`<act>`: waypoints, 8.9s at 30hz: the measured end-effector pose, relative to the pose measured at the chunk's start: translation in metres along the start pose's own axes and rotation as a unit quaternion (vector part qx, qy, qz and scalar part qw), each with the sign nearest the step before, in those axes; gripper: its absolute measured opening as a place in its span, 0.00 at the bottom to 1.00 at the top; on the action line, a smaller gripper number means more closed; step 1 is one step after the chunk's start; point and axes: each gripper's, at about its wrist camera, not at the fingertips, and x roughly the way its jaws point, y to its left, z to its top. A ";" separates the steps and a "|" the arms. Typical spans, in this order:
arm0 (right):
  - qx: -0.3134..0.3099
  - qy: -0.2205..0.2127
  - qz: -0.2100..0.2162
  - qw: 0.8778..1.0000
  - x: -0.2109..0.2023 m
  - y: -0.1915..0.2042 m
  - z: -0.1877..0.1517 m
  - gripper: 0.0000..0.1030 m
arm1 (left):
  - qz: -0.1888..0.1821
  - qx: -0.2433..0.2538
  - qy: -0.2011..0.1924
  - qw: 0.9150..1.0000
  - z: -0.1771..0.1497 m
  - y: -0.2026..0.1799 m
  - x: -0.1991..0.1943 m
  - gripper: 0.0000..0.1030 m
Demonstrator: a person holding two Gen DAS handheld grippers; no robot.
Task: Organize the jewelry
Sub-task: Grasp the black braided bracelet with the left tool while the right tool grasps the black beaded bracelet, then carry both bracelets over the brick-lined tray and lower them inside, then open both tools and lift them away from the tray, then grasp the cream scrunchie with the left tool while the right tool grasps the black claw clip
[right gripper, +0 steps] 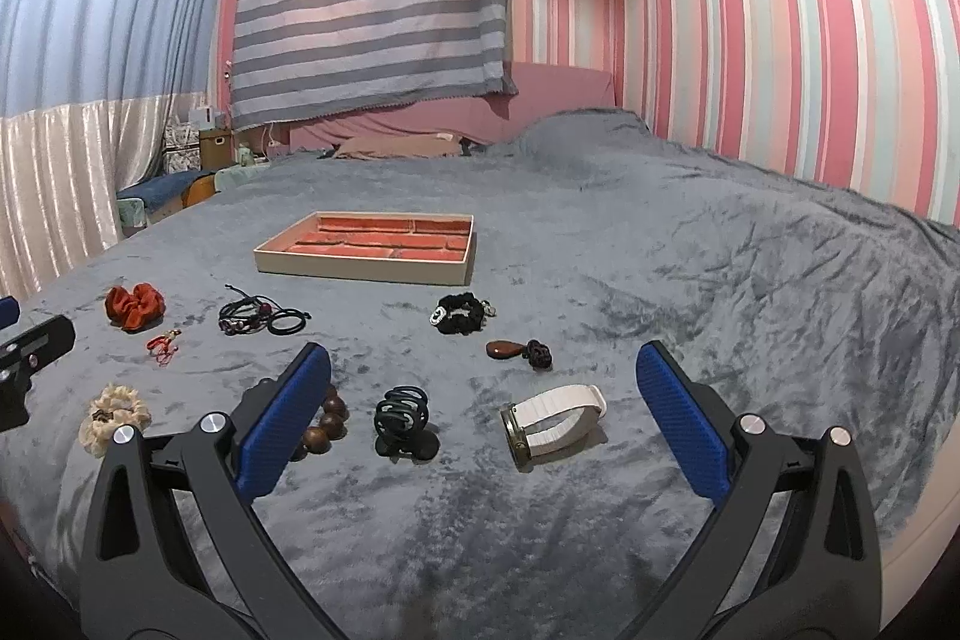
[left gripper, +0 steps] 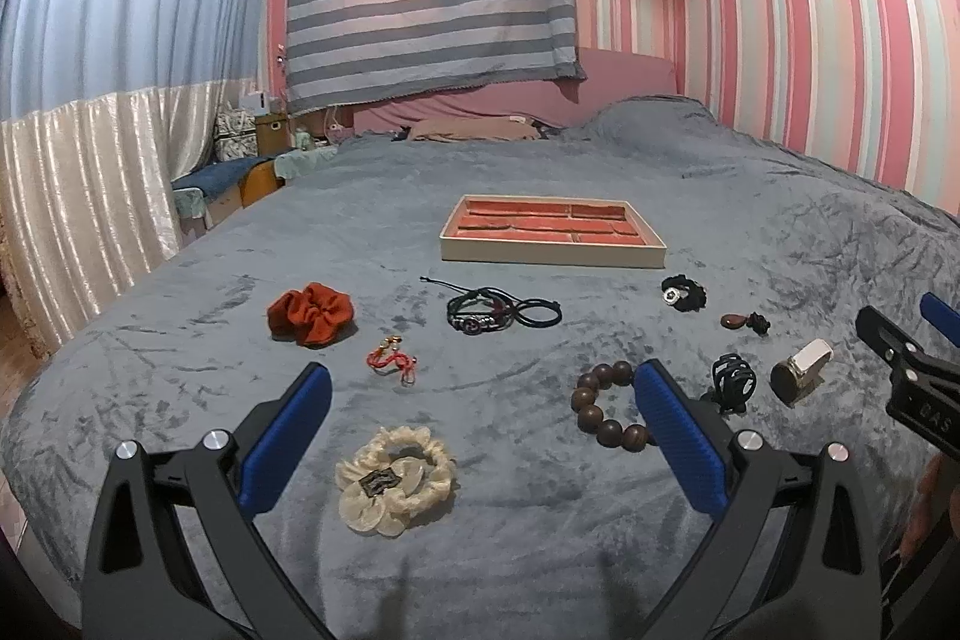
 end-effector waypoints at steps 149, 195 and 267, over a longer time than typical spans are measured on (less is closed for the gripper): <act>0.013 0.323 0.043 0.945 0.608 0.042 0.134 0.34 | -0.033 0.050 0.303 0.951 0.174 0.003 0.606 0.08; -0.024 0.151 0.025 0.988 0.289 -0.038 0.145 0.96 | -0.019 0.031 0.127 0.991 0.164 0.065 0.265 0.83; -0.011 0.205 0.060 0.977 0.155 0.030 -0.046 0.36 | -0.059 0.017 0.210 0.976 -0.049 0.079 0.147 0.13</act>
